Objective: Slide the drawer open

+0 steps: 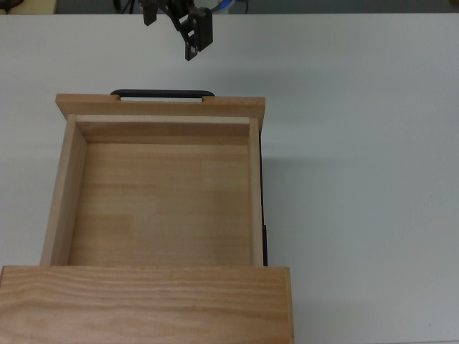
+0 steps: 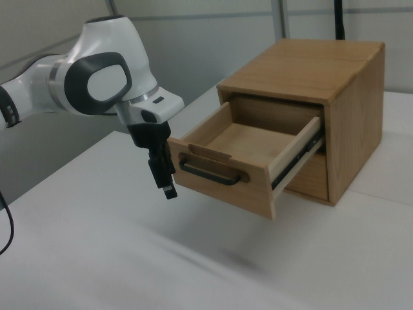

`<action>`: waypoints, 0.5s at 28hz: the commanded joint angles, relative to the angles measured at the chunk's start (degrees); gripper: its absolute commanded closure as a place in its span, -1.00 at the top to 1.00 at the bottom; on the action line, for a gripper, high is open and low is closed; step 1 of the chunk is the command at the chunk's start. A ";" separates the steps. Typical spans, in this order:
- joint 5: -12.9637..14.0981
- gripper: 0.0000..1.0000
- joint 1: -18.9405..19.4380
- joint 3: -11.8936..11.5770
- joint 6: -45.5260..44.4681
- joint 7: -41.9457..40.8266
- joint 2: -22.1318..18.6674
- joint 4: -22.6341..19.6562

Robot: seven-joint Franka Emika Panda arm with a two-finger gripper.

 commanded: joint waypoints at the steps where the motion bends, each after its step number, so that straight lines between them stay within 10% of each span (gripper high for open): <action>1: 0.14 1.00 0.40 -0.23 -1.38 -10.43 -0.97 -0.54; 14: 0.06 1.00 0.40 -0.31 -1.64 -35.03 -0.71 -0.54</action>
